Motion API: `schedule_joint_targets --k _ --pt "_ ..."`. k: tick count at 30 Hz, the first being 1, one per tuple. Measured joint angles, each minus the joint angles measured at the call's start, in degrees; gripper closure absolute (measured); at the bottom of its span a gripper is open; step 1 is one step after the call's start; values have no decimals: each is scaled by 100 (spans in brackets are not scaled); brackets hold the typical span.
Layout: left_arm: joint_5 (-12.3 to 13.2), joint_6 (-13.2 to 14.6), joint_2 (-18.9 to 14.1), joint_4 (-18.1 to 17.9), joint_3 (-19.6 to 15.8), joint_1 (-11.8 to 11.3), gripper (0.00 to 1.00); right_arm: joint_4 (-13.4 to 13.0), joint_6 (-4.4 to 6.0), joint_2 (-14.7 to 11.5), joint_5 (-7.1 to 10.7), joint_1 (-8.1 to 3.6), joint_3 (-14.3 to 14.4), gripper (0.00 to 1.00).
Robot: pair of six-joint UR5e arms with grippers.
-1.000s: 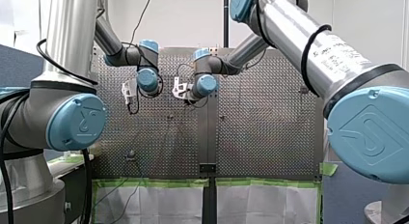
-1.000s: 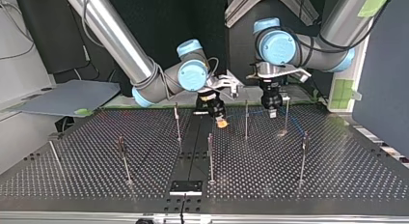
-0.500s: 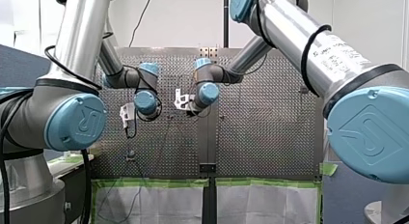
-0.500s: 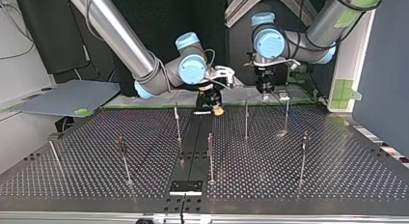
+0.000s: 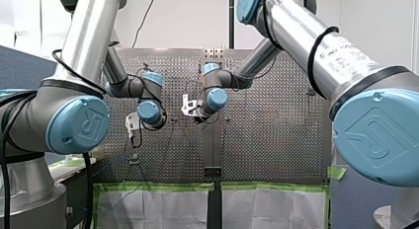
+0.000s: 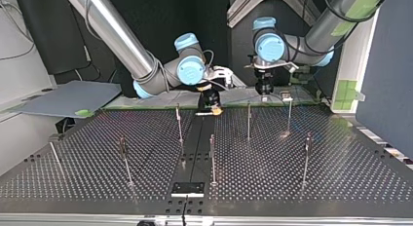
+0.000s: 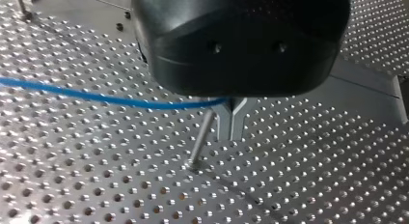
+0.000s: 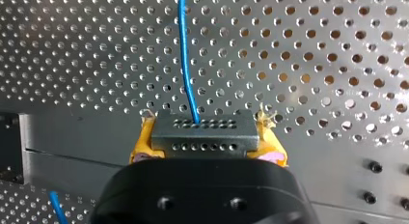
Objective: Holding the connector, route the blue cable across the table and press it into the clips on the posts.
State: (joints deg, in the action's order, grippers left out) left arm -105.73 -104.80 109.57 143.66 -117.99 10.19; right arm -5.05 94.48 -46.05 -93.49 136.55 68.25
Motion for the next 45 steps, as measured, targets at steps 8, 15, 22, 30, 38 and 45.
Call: schedule_joint_targets --k 8,15,22,30,38,45 --pt "99 -31 192 -195 107 -58 100 -200 13 14 129 -114 3 100" --pt "247 -61 304 -259 217 -160 100 -294 34 159 185 -189 3 100" --pt "239 -66 566 -302 476 -222 100 -307 37 194 201 -285 -16 100" --pt "318 -69 593 -268 815 -351 100 -469 38 196 205 -410 -20 100" --pt "515 -107 623 -237 1027 -480 100 -551 41 196 229 -500 -103 100" --pt "592 -114 899 -116 1256 -583 100 -530 41 196 266 -510 -228 100"
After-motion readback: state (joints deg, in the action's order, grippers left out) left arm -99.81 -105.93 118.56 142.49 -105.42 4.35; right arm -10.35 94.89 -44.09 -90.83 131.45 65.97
